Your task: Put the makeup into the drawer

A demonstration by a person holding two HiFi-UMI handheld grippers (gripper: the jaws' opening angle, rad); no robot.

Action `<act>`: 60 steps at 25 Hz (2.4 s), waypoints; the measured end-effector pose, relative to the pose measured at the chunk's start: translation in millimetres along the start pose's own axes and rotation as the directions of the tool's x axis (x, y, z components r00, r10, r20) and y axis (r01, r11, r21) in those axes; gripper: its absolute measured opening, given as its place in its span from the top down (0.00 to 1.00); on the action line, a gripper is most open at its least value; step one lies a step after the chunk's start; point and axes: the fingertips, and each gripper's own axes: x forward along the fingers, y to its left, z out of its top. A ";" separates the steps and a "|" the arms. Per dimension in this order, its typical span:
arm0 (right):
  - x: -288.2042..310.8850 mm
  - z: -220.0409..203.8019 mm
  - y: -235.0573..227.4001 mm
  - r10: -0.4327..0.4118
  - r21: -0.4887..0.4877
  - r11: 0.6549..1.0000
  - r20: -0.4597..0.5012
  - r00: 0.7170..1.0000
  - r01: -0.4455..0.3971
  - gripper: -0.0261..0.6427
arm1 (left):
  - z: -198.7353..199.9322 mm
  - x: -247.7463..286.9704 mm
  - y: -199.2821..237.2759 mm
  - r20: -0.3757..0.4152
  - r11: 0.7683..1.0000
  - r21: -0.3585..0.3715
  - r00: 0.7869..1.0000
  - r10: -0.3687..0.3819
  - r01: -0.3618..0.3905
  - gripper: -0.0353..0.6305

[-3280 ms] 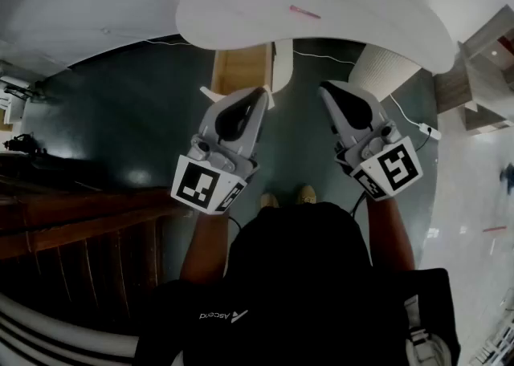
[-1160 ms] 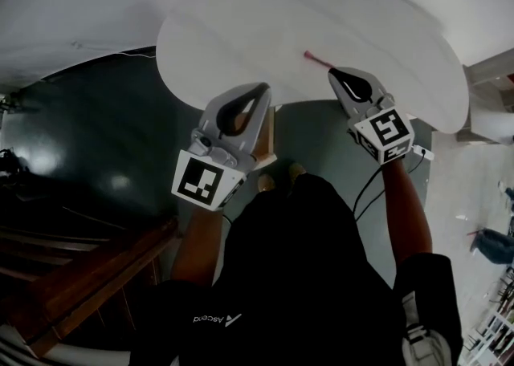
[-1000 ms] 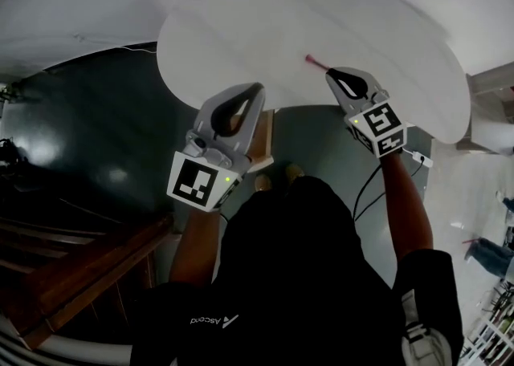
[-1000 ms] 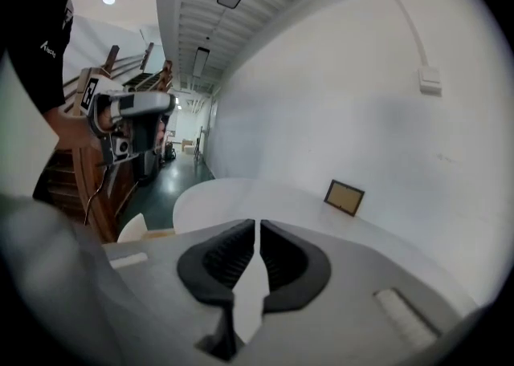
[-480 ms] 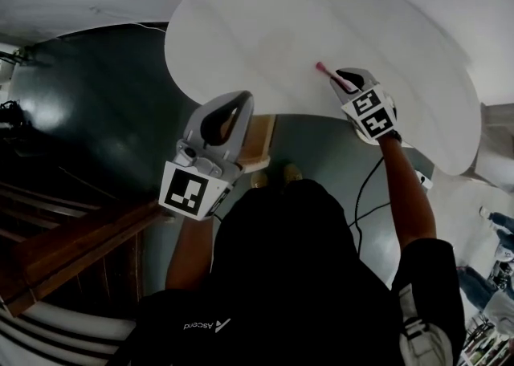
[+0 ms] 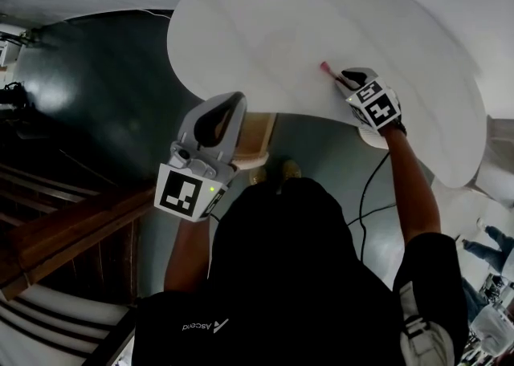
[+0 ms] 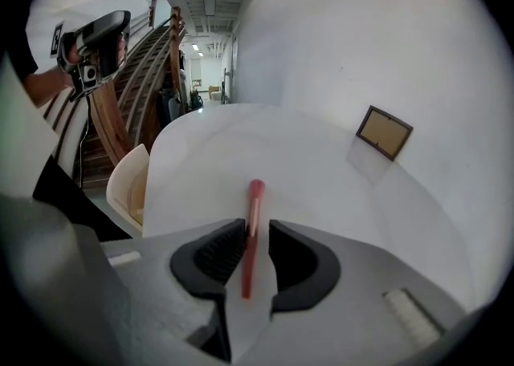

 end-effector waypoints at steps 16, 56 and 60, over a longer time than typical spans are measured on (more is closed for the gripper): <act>-19.0 12.0 15.7 -0.026 0.096 0.995 0.153 0.988 0.012 0.88 | 0.0 -12.6 -0.9 -0.012 0.998 0.014 0.998 0.061 -0.061 0.93; -83.2 227.4 263.8 0.344 -0.274 0.933 0.480 0.807 -0.234 0.88 | 2.7 -171.5 85.1 0.029 0.931 -0.011 0.931 0.364 -0.364 0.93; -39.5 212.7 285.8 0.384 -0.319 0.909 0.385 0.839 -0.270 0.88 | -11.0 -187.4 96.3 0.010 0.924 -0.031 0.924 0.382 -0.382 0.93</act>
